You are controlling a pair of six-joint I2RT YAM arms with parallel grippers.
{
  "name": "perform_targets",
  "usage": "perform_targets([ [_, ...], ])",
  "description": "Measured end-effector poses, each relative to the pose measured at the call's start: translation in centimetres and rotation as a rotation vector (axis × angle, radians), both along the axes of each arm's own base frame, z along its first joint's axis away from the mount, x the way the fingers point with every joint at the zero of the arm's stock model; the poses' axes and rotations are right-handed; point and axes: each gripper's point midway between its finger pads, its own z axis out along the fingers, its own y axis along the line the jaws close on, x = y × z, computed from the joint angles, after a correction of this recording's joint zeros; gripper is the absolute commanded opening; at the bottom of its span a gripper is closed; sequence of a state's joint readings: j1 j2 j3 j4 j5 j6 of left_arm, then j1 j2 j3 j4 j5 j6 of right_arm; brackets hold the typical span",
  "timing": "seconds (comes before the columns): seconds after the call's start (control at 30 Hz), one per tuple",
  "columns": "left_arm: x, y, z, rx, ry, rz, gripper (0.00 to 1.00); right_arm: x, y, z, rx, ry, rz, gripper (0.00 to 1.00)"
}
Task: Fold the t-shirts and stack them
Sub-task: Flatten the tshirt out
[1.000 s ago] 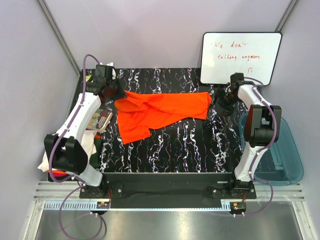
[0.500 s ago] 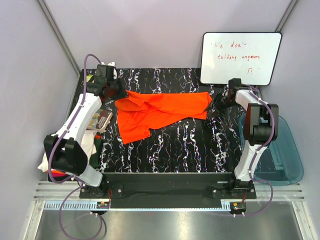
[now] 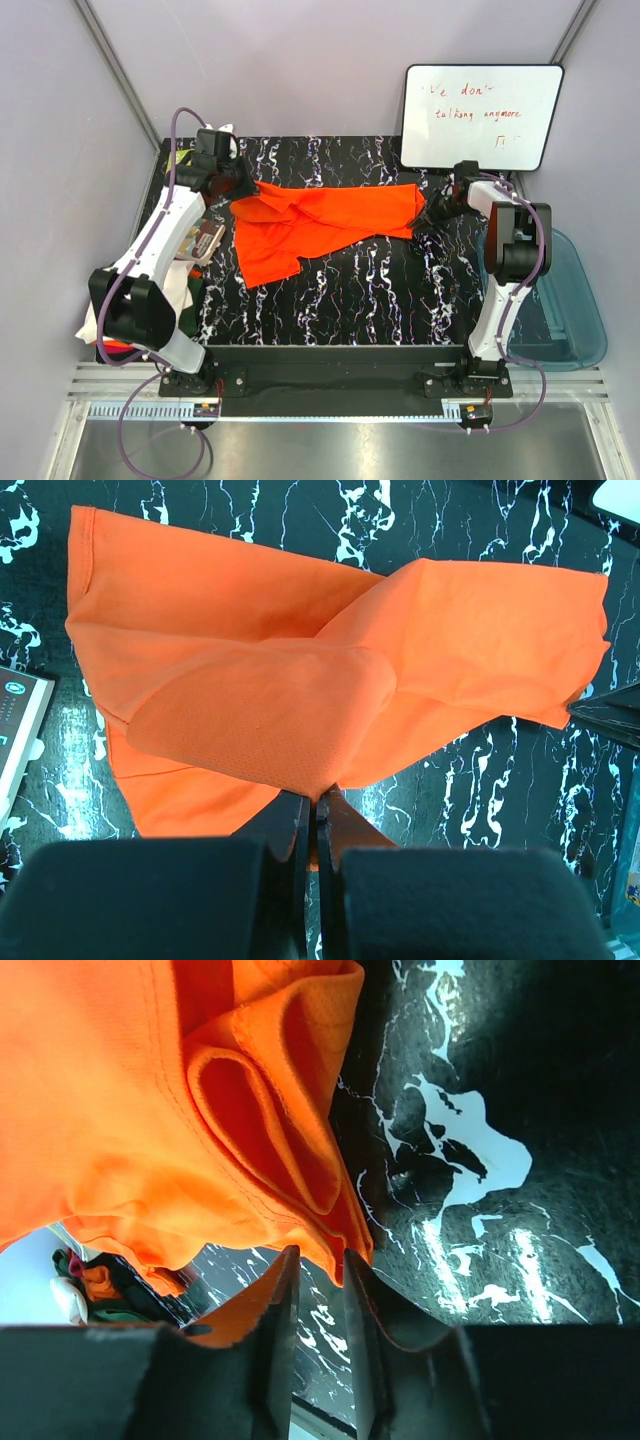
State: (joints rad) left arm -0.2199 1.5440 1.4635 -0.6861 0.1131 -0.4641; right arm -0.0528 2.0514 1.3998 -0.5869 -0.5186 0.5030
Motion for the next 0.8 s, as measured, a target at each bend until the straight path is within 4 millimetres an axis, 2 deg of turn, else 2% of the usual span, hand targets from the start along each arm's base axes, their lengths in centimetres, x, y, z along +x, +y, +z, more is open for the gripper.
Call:
perform_targets([
  [0.37, 0.2, -0.3, -1.1, 0.006, 0.027, -0.006, 0.0, 0.4, 0.5, -1.0, 0.008, 0.005, 0.012, 0.26],
  [0.63, 0.2, -0.3, -1.1, 0.007, 0.028, -0.006, 0.0, 0.2, 1.3, -1.4, 0.022, 0.018, 0.033, 0.06],
  [0.8, 0.2, -0.4, -1.3, 0.007, 0.03, -0.008, 0.0, 0.3, 2.0, -1.2, 0.024, 0.01, 0.049, 0.0],
])
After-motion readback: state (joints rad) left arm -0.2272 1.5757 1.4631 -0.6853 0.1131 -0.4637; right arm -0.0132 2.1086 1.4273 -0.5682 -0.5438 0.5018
